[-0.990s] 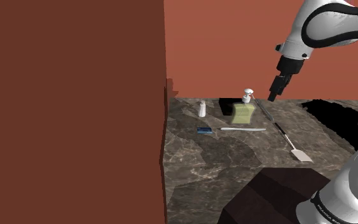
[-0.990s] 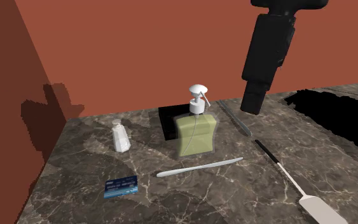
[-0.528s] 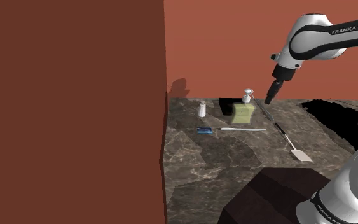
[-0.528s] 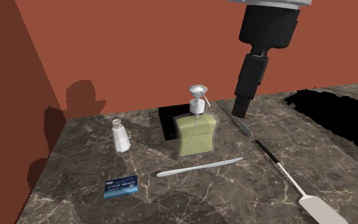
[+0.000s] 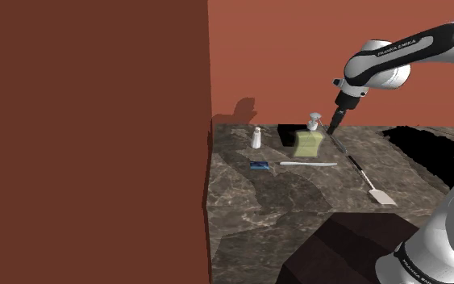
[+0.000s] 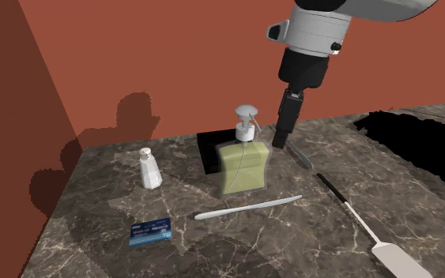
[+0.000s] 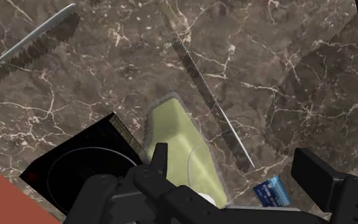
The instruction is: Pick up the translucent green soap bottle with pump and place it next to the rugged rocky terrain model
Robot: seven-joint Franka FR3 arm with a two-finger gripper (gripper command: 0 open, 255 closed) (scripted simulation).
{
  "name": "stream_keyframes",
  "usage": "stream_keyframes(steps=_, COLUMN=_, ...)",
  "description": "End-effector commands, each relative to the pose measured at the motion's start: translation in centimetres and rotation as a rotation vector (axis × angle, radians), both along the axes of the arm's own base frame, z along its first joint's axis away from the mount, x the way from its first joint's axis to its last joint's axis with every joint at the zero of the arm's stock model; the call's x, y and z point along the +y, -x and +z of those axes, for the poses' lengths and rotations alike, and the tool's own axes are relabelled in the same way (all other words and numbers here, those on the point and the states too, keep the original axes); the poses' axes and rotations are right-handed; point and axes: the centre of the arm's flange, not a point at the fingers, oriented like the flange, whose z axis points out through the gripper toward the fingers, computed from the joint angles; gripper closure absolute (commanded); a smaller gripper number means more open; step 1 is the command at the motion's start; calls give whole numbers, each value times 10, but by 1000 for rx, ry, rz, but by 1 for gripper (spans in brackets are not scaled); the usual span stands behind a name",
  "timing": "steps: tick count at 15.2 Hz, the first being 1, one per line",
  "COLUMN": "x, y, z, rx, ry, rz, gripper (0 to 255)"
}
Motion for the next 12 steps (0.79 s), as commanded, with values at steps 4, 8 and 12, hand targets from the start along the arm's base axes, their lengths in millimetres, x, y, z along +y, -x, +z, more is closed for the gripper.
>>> stream_keyframes(steps=4, x=-35, y=-33, z=-35, rx=-33, ry=-8, rz=64, gripper=0)
stream_keyframes(steps=8, x=-31, y=-36, z=-55, rx=-33, ry=-8, rz=64, gripper=0)
stream_keyframes(steps=12, x=-29, y=-38, z=-74, rx=-33, ry=-8, rz=64, gripper=0)
